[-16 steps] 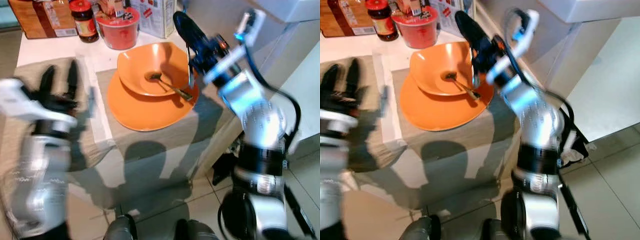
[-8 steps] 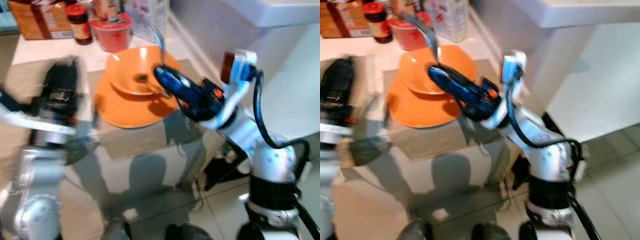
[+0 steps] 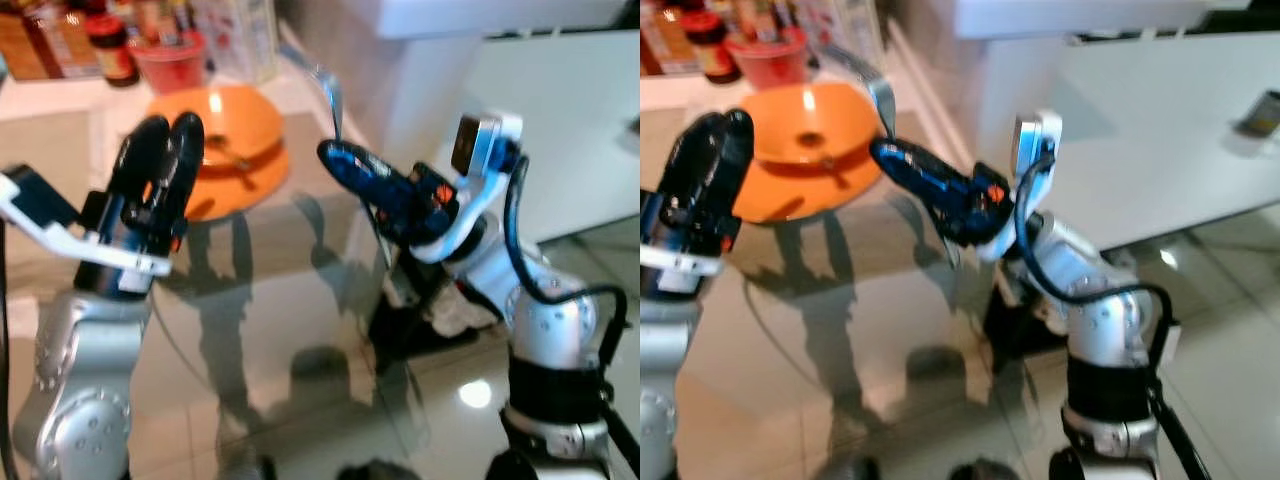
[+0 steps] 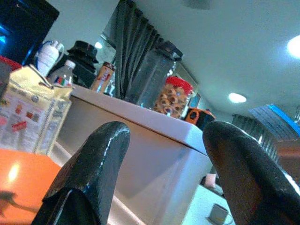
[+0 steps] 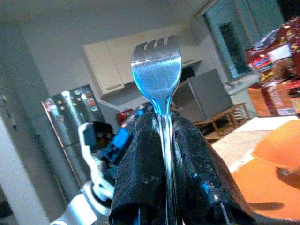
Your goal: Setting the table
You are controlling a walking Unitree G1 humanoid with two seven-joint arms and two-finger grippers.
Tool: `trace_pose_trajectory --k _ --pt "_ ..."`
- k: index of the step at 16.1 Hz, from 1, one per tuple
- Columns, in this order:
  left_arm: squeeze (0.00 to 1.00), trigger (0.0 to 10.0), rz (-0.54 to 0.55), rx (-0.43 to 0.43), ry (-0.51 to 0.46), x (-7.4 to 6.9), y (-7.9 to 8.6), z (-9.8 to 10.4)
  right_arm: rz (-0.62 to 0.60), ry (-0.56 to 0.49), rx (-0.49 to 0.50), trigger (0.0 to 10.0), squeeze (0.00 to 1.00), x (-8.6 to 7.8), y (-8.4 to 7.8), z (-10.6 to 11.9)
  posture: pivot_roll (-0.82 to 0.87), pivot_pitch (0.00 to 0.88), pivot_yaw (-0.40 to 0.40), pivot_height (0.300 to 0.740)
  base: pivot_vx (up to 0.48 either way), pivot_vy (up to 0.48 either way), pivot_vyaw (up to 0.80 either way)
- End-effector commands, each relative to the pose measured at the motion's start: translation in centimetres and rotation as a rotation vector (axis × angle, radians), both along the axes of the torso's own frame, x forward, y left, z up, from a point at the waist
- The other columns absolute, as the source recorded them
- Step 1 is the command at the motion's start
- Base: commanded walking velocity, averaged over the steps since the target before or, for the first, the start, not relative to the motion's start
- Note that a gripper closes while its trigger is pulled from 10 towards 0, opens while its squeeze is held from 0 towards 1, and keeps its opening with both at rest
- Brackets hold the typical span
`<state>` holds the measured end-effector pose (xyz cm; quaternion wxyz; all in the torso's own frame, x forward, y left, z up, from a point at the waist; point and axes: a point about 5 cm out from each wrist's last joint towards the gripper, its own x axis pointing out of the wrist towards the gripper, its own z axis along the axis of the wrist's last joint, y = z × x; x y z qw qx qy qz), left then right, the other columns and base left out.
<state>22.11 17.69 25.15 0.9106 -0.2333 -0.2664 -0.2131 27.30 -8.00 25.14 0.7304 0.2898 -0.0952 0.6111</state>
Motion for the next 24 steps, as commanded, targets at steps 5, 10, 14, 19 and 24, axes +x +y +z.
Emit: trace_pose_trajectory --k 5,10,14,19,24 --pt "0.00 10.0 -0.053 0.041 0.053 0.3 -1.1 -1.4 -0.211 0.004 -0.082 10.0 0.00 1.9 -0.2 -0.6 -0.07 0.106 -0.015 0.740 0.000 -0.428 0.00" --pt "0.00 10.0 -0.043 0.093 0.150 1.5 -2.1 -3.9 -0.420 0.053 -0.172 10.0 0.00 3.7 -0.6 -2.0 -0.07 0.110 -0.014 0.740 0.000 -0.430 0.00" --pt "0.00 10.0 0.048 0.164 0.285 2.5 -2.4 -6.8 -0.695 0.109 -0.317 10.0 0.00 5.3 -1.4 -4.4 -0.08 0.115 -0.014 0.740 0.000 -0.425 0.00" --pt "0.00 10.0 0.184 0.191 0.352 3.3 -1.8 -7.7 -0.791 0.138 -0.397 10.0 0.00 5.8 -2.0 -5.9 -0.08 0.120 -0.015 0.740 0.000 -0.166 0.00" --pt "0.00 10.0 0.167 0.224 0.326 3.1 -2.4 -7.9 -0.862 0.171 -0.490 10.0 0.00 6.3 -2.2 -7.5 -0.09 0.117 -0.016 0.740 0.384 0.000 -0.48"
